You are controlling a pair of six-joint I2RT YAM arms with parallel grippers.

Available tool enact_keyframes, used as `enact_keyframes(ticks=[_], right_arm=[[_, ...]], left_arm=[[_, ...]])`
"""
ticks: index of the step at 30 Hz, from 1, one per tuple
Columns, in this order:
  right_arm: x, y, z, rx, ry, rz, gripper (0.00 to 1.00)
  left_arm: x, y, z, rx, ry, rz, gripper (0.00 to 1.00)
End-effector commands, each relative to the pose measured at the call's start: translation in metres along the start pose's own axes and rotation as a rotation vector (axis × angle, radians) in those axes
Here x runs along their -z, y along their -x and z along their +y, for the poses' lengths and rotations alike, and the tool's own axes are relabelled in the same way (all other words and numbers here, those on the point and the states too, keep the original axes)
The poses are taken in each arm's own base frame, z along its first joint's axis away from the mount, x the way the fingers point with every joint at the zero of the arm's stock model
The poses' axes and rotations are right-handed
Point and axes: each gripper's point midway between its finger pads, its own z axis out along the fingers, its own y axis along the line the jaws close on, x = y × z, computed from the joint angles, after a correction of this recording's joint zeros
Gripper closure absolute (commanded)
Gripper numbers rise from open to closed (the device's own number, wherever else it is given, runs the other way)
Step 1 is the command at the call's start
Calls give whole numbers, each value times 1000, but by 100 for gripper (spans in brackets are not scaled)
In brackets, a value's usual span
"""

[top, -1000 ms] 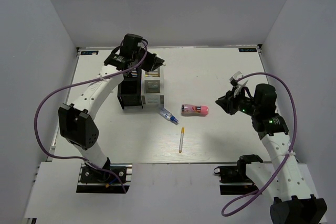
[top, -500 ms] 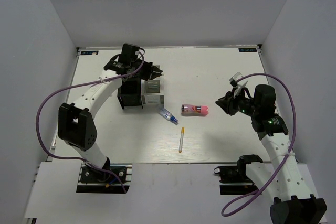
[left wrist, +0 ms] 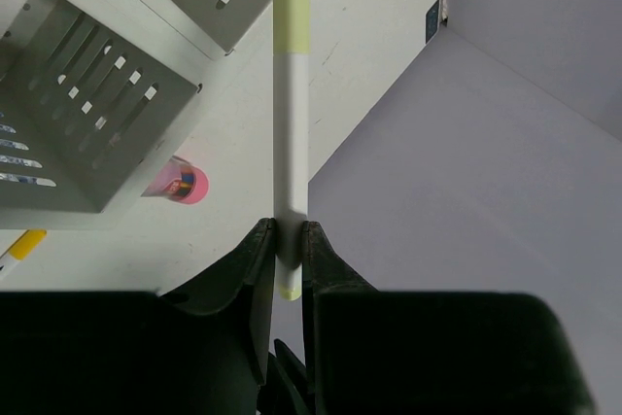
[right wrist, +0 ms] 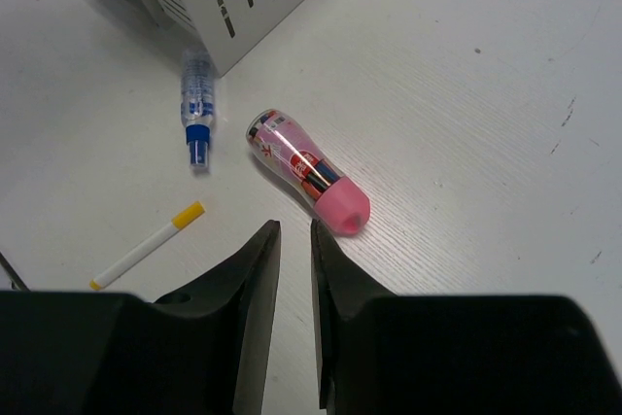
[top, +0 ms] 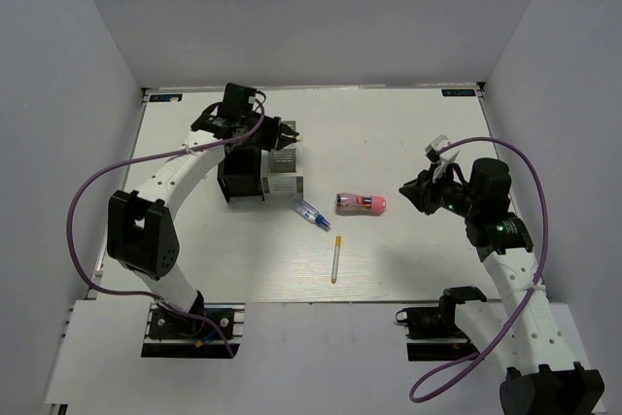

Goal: Sort the stationery into containers
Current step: Place the pen in the storage box.

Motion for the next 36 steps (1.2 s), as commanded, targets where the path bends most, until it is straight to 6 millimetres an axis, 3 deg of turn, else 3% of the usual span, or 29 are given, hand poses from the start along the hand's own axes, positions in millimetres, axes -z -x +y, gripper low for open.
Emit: enact_keyframes(ticks=[1,14,18,22,27,34,36], right_arm=[[2,7,0,10,-7,-32,75],[2,4,-1,2,-12,-28,75],[3,5,-1,5,-17,-30,75],[3,3,-1,3,-18,-27,75],[3,3,-2,-2,-17,-27,75],[4,3,-2,2,-17,-27,75],[4,5,-1,5,-15,-30,75]], left_arm=[[8,2,-12,-4,-41,-7,95],[-12,13,-21,6,-30,-13,92],[-15,14,-19,10,-18,-13,86],[-18,19,-17,18,-10,-19,70],[-16,19,-21,16,-19,-19,59],[-15,24,-21,22,-21,-26,55],[-8,22,-37,-8,-60,-29,52]])
